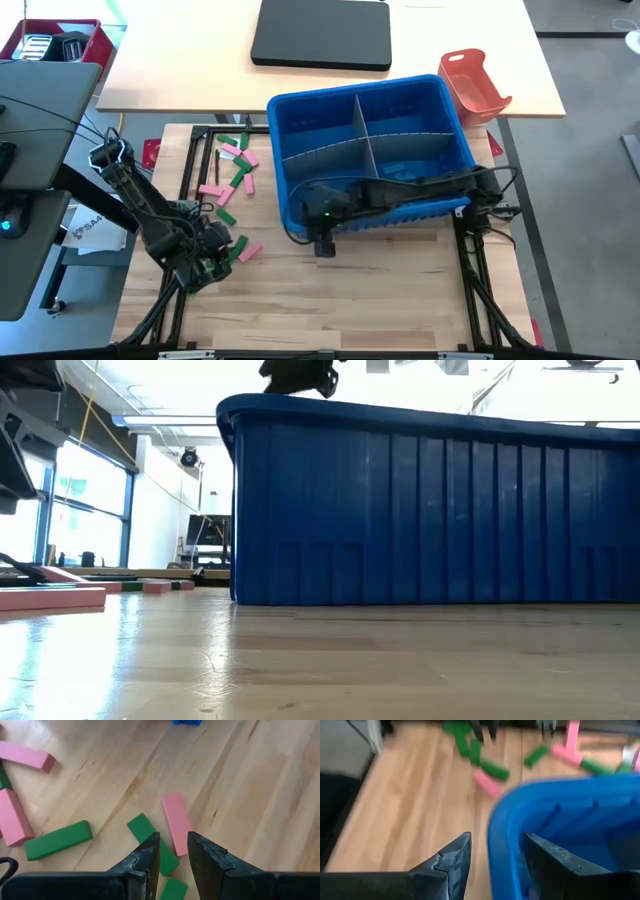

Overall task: Sort blocks
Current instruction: Put the pink block into the blue bin

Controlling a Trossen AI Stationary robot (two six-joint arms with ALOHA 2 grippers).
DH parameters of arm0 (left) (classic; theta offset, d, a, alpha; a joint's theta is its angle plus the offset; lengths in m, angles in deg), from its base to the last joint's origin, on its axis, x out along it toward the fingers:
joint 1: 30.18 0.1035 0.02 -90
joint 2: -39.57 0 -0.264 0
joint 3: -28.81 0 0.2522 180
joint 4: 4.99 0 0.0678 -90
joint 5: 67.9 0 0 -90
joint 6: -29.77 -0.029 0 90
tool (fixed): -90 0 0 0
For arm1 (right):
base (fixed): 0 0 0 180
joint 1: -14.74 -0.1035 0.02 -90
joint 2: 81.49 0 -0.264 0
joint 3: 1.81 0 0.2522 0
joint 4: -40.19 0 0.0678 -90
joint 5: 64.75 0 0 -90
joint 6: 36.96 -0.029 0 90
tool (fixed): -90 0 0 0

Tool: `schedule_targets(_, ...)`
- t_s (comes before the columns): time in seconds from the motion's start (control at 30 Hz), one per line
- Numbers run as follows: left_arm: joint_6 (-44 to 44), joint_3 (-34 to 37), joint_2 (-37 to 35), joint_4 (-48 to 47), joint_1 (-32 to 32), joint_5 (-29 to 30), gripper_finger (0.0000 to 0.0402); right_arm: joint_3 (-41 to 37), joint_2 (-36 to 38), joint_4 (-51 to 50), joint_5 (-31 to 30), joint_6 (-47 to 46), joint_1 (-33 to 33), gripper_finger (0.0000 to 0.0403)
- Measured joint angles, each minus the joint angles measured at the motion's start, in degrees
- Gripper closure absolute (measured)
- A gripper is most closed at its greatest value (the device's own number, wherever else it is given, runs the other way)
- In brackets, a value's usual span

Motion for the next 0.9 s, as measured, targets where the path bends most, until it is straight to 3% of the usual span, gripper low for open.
schedule_targets(0.13, 0.11, 0.00, 0.01, 0.04, -0.86, 2.08, 0.0312, 5.51, -3.10, -6.39, -3.83, -1.99, 0.01, 0.0226)
schedule_targets(0.27, 0.15, 0.00, 0.02, 0.09, -1.25, 3.36, 0.0312, 6.29, -4.16, -7.30, -7.43, -1.95, -0.52, 0.0226)
schedule_targets(0.57, 0.13, 0.00, 0.04, 0.14, -1.30, 5.84, 0.0312, 4.65, -5.48, -10.28, -4.97, -2.61, 0.50, 0.0229)
schedule_targets(0.67, 0.13, 0.00, 0.04, 0.53, -1.30, 5.82, 0.0312, 4.63, -6.12, -8.49, -3.86, -3.11, 0.59, 0.0254)
schedule_targets(0.77, 0.07, 0.00, 0.04, 1.17, -1.45, 4.68, 0.0312, 4.72, -6.96, -7.82, -1.28, -1.68, 0.59, 0.0307)
schedule_targets(0.9, 0.13, -0.31, 0.04, 0.99, -2.63, 1.46, 0.0312, 4.74, -7.69, -5.08, -1.44, -0.45, -0.24, 0.0313)
